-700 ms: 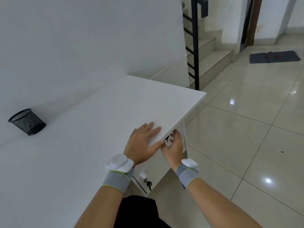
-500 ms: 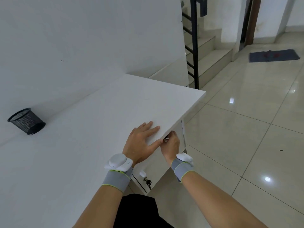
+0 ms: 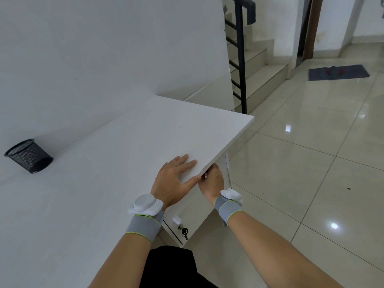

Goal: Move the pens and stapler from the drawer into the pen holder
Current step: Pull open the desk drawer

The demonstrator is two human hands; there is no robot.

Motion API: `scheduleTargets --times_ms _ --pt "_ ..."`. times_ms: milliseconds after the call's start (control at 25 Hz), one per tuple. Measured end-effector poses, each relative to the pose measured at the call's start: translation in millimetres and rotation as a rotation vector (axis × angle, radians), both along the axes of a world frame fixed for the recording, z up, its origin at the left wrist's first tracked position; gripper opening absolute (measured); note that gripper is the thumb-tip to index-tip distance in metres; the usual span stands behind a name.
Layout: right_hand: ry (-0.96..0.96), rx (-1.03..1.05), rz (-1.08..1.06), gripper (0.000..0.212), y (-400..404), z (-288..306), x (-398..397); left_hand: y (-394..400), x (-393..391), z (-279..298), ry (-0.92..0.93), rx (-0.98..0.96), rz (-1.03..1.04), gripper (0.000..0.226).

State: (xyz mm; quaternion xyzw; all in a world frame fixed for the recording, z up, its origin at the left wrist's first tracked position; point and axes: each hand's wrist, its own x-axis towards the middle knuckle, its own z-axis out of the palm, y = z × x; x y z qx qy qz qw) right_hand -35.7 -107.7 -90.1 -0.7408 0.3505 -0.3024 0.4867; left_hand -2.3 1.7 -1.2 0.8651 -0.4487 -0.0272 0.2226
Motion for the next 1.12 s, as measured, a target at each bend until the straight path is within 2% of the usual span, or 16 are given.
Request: scheduleTargets --times_ms 160,320,440,1120 --pt "-0.082 -0.016 0.001 0.020 7.3 -0.7 -14.4 0.8 1.0 0.2 0.009 0.003 0.003 0.049" --pt "-0.178 -0.005 0.022 0.042 5.0 -4.9 -33.6 0.9 0.9 0.3 -0.003 0.004 0.002 0.049" --pt "-0.195 0.007 -0.012 0.051 3.1 -9.4 -46.2 0.6 1.5 0.1 0.001 0.002 0.003 0.049" --pt "-0.263 0.047 -0.079 0.047 -13.6 -32.1 -107.0 1.3 0.5 -2.7 -0.025 -0.026 0.004 0.045"
